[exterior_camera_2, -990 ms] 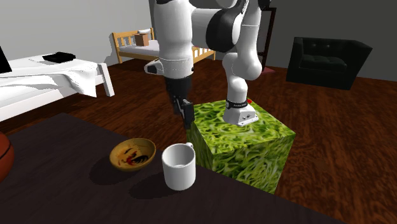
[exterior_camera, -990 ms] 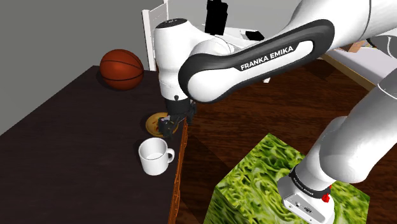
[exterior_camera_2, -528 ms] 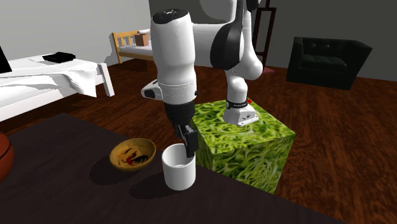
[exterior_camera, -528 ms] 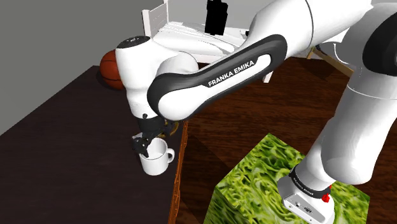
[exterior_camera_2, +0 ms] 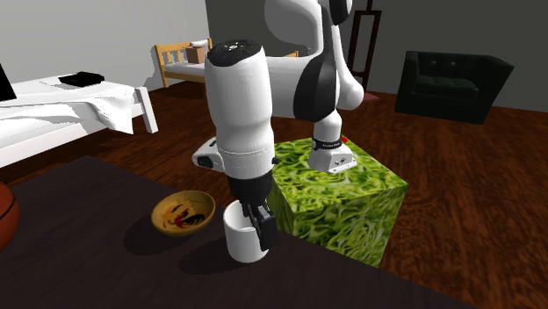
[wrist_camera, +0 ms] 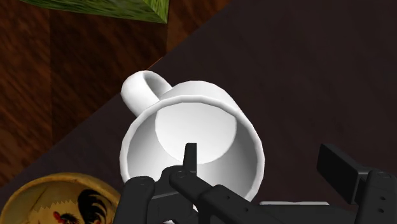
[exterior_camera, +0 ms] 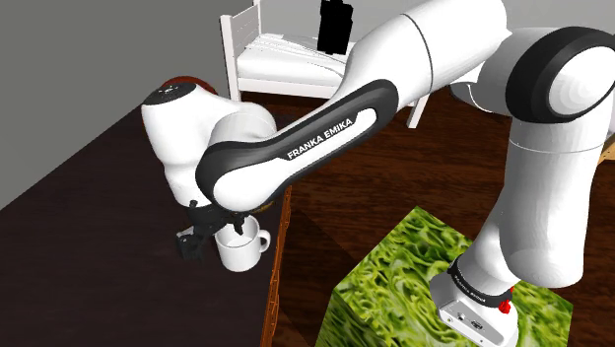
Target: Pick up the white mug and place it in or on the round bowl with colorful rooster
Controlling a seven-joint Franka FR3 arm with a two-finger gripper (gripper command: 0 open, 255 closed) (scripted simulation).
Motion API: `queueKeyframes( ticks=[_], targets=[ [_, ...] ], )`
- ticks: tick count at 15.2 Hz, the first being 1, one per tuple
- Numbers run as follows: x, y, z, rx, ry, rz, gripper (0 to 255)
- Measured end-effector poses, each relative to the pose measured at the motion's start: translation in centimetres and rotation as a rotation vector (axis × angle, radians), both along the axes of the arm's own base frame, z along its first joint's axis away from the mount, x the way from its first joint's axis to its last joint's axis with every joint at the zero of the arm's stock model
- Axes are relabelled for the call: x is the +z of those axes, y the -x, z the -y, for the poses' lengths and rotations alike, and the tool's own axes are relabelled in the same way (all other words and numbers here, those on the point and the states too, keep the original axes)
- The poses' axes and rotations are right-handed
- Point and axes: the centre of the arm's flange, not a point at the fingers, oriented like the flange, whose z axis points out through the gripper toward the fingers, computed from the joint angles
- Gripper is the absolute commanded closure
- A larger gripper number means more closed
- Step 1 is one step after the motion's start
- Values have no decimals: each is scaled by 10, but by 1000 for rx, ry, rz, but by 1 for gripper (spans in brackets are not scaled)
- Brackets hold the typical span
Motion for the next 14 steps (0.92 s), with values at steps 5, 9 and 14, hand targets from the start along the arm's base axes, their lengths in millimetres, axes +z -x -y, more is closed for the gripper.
queueKeyframes(
  ticks=[5,9,14],
  targets=[
    [-22,1,1,0,0,0,0],
    [-24,1,1,0,0,0,0],
    [-24,1,1,0,0,0,255]
  ],
)
